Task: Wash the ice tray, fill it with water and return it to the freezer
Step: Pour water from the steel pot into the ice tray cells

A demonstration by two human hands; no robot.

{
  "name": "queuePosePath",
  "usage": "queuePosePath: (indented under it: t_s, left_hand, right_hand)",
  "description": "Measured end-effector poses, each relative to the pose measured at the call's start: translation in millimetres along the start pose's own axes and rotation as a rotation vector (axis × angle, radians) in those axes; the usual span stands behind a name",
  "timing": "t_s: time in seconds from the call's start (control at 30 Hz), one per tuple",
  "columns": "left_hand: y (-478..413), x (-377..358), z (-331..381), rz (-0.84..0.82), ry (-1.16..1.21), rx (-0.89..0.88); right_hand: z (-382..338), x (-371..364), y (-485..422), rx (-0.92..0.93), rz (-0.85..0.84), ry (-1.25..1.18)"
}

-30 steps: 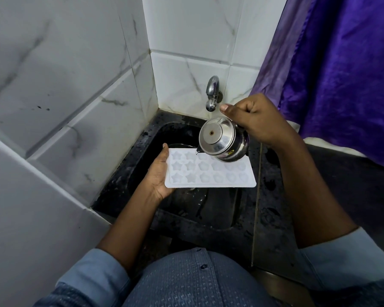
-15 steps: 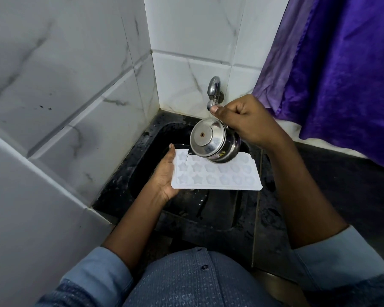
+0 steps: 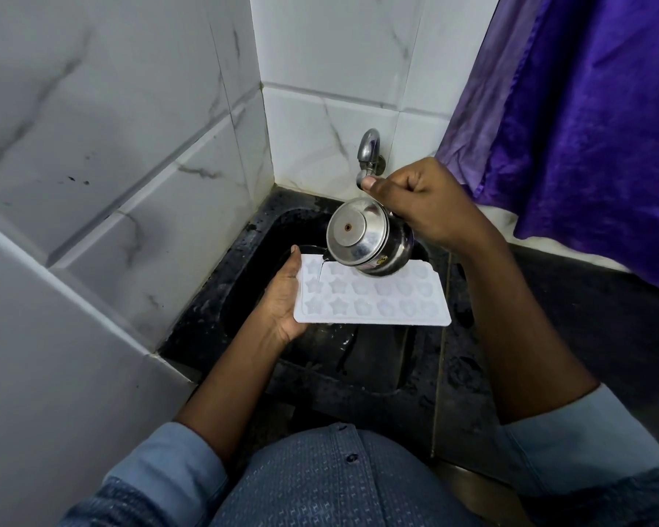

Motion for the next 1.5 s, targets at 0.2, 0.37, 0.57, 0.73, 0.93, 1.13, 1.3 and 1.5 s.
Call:
queuePosePath:
  t_s: [0.2,0.37,0.57,0.73,0.93,1.13,1.3,1.5]
  left_hand:
    - [0,4,2,0.047,-0.03,-0.001]
    - [-2,7,2,0.081,-0.031,0.015]
    - [0,8,5,0.093,-0.043,0.019]
    - [2,8,7,0.104,-0.037,0.028]
    - [-2,13,10,0.076,-0.023,0.035]
    - [-7,18,9,0.052,-0.07,0.066]
    - [-16,24,6,0.065,-0.086,0.095]
    - [-22,13,1,0.076,-0.085,0.115]
  right_hand:
    - [3,0,1,-0.004,0.018,-0.022]
    - [13,-1,5,-0.049,0.069,-0.149]
    - [51,3,18,-0.218,0.17,-0.313]
    - [85,19,32,-0.312,0.26,-0.348]
    - [125,47,58,-0.355,0.394,-0.491]
    - [166,80,90,-0.389,0.523,-0.533]
    - [190,103,112,-0.403,0.569,-0.521]
    - [230,123,136,-0.453,0.586,-0.47]
Point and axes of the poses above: each hand's wrist, its own y-axis away from the middle knuckle, its own x-axis out of the back of the hand, z = x × y, the point moved 10 cm from there along -y, towards the middle knuckle, and after that the axes turned 4 degrees about x, right-handed, at the moved point
